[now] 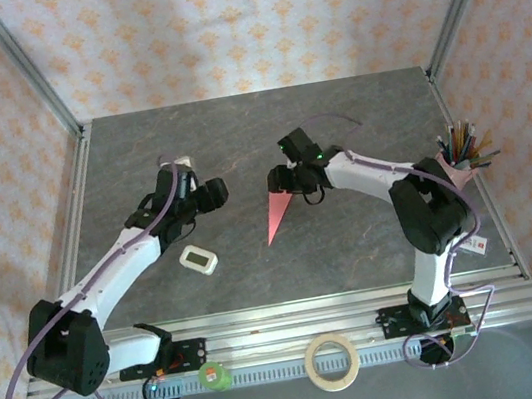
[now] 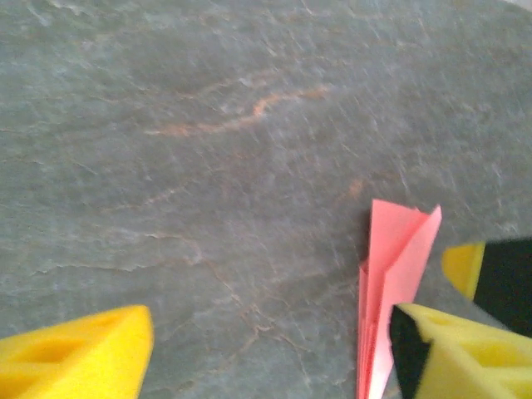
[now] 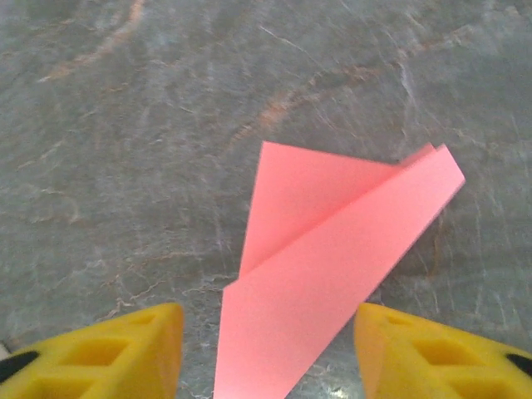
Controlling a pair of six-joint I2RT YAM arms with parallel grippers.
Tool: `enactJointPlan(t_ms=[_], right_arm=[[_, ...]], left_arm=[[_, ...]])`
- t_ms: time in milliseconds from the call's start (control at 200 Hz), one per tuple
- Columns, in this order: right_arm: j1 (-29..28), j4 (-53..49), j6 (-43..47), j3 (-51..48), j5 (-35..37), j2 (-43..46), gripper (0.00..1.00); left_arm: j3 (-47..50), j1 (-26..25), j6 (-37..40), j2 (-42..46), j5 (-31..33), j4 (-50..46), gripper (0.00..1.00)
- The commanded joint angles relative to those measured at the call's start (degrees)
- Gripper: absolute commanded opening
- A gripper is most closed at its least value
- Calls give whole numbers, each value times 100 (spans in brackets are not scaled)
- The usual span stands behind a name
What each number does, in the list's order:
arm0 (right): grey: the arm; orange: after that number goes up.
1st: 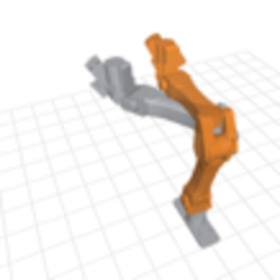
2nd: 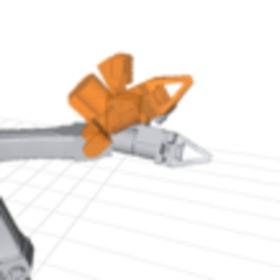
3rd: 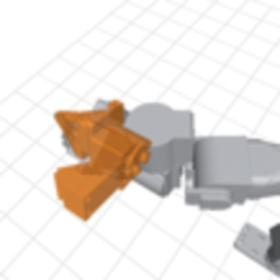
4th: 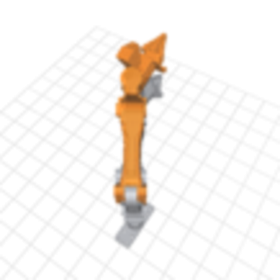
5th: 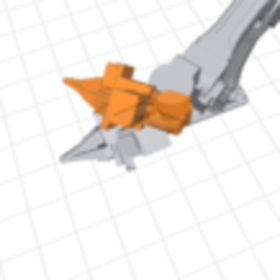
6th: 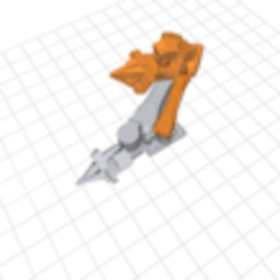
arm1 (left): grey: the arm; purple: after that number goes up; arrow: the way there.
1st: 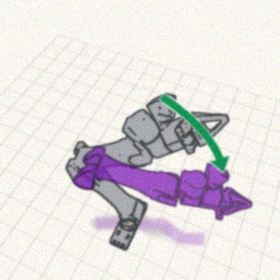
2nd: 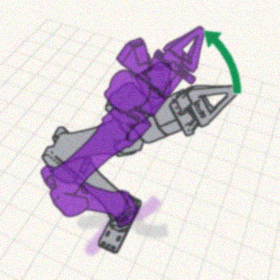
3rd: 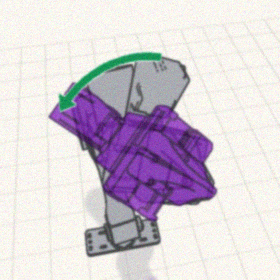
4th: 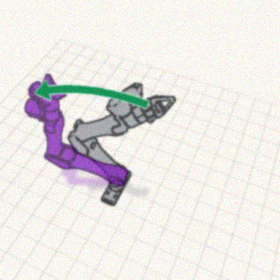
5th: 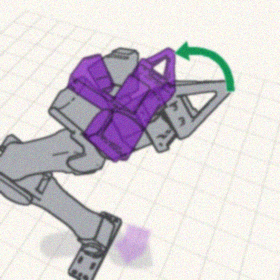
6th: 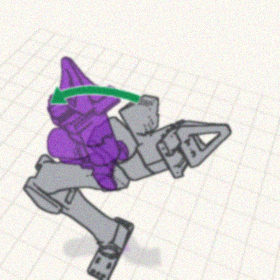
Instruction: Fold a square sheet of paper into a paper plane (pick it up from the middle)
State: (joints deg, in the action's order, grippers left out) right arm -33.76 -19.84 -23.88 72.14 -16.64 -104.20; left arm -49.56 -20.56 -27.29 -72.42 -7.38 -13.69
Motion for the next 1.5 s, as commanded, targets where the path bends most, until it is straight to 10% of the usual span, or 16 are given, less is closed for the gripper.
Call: enactJointPlan(t_ms=[0, 395, 1496], right_arm=[[-284, -278, -534, 197, 1162, -34, 63], [-1026, -1128, -1400, 1025, 2729, -1011, 63], [-1123, -1900, -1762, 1198, 3002, -997, 19]], left_arm=[[119, 153, 221, 103, 588, 76, 84], [612, 693, 257, 111, 226, 499, 97], [579, 728, 279, 4, 447, 406, 99]])
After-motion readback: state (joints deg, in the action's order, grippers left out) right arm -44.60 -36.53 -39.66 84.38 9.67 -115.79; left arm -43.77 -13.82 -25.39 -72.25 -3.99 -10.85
